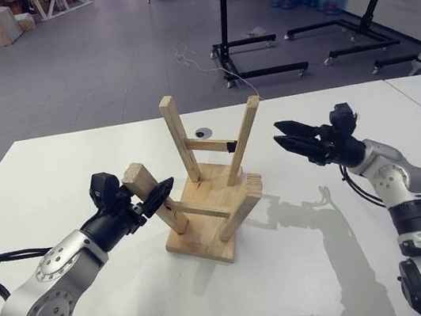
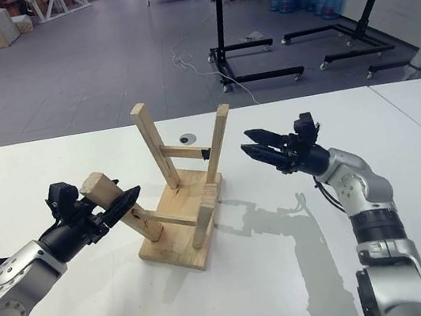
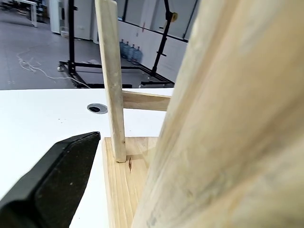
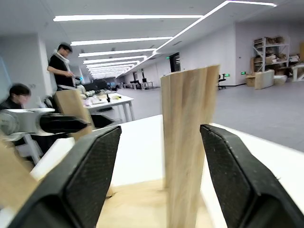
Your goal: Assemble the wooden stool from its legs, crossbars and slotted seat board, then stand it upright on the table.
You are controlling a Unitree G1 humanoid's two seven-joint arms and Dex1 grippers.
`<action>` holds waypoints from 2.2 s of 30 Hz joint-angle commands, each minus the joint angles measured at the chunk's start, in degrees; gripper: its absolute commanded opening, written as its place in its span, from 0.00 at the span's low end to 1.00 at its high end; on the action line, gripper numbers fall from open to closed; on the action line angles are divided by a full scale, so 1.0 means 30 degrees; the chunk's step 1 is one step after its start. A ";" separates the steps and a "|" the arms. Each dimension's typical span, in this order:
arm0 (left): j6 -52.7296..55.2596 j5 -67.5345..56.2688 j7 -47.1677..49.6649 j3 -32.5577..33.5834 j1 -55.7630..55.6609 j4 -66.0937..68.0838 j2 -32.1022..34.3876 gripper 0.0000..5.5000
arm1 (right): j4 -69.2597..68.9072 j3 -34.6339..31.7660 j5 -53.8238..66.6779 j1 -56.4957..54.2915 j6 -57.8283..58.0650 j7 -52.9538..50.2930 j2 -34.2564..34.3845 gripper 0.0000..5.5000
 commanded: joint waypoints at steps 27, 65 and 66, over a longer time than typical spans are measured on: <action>-0.1105 0.2695 -0.9627 0.2886 -0.3691 0.9510 0.0100 0.68 | -0.1665 0.1917 -0.2007 -0.1119 -0.0225 0.5219 0.1395 0.56; -0.9226 1.1087 -1.4154 0.3056 0.6495 0.6006 0.1563 0.68 | -1.0342 0.2751 -0.3024 1.0689 -0.1485 0.0478 -0.0473 0.56; -0.9113 1.1051 -1.4000 0.2817 0.6469 0.5594 0.1446 0.68 | -0.9983 0.2991 -0.3289 1.0530 -0.1939 0.0547 -0.0334 0.56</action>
